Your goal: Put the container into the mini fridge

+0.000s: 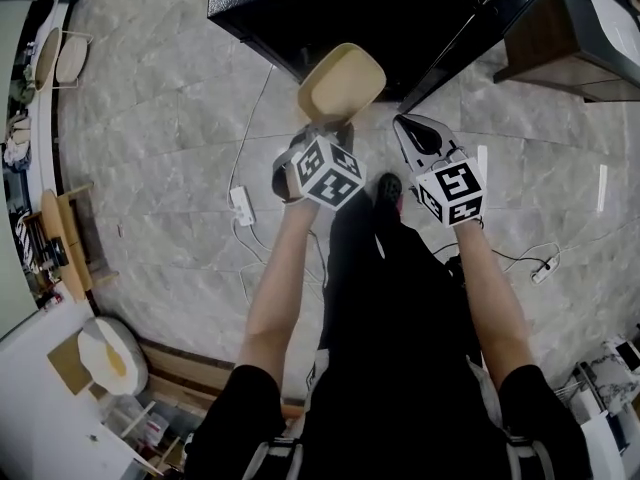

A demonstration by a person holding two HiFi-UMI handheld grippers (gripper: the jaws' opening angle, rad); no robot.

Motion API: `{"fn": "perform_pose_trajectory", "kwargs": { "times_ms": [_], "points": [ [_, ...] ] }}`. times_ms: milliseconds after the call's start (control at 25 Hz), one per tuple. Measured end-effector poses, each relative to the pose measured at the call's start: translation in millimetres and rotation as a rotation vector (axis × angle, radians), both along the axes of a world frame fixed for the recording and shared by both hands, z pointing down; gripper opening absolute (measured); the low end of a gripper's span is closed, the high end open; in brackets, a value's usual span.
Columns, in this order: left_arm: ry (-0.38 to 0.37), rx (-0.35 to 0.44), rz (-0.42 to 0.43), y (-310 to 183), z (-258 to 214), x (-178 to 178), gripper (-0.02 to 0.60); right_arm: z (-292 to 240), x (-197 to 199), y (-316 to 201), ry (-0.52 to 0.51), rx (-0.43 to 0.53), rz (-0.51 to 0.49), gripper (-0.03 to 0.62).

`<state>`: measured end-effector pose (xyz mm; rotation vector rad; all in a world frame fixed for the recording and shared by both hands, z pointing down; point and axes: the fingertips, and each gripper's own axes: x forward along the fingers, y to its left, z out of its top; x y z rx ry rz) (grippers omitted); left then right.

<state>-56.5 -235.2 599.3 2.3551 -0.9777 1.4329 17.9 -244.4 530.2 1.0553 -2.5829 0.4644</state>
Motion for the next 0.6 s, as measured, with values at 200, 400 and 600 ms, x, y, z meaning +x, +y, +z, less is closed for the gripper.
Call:
{"fn": "perform_pose_trajectory", "kwargs": {
  "times_ms": [200,400,600],
  "points": [
    [-0.062,0.006,0.039,-27.0,28.7,-3.2,0.038,29.1,-7.9,-16.8,-0.019,-0.045,0.014,0.018],
    [-0.088,0.003,0.078,-55.9,52.2,2.3,0.038,45.2,-7.9,-41.0,0.021,-0.046,0.022,0.018],
    [-0.103,-0.011,0.095,-84.0,73.9,4.6,0.038,55.2,-11.5,-64.5,0.043,-0.065,0.059,0.018]
  ]
}}
